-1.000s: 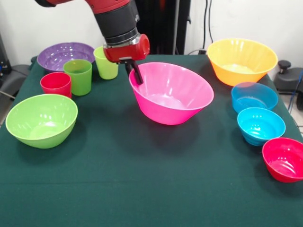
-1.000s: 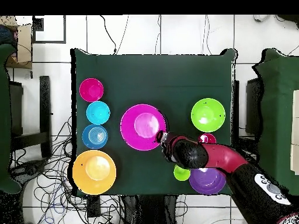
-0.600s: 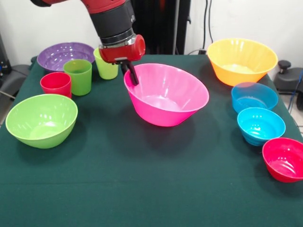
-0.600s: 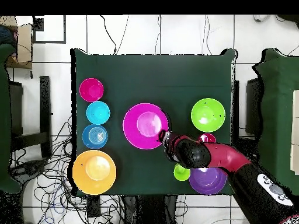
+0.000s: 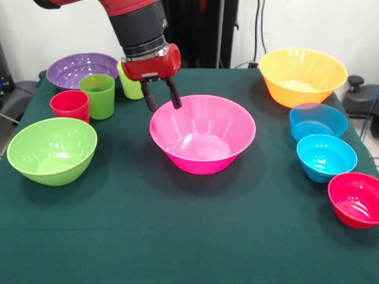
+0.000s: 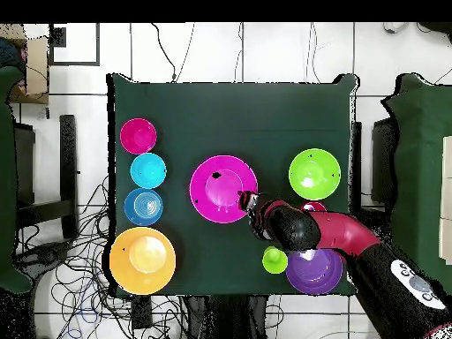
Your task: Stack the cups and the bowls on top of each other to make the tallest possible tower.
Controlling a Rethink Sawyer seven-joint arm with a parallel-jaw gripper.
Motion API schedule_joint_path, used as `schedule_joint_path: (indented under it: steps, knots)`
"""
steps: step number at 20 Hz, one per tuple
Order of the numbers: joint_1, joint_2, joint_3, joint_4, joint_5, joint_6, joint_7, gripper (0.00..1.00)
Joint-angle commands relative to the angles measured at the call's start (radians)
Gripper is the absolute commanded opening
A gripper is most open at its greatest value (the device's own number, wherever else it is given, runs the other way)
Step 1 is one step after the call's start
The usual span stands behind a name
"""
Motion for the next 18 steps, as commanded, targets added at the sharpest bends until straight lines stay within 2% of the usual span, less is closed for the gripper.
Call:
schedule_joint_path:
  steps: [1,4,9,15,18]
  knots:
    - [0.014,0.006,0.043,-0.077,-0.076,0.107,-0.162,1.0]
    - [0.018,-0.014,0.041,-0.067,-0.078,0.1,-0.152,1.0]
    - [0.023,-0.098,0.036,-0.023,-0.059,0.112,-0.126,1.0]
    - [-0.016,-0.197,0.059,0.052,-0.033,0.116,-0.121,1.0]
    - [-0.045,-0.221,0.078,0.064,-0.017,0.146,-0.143,1.0]
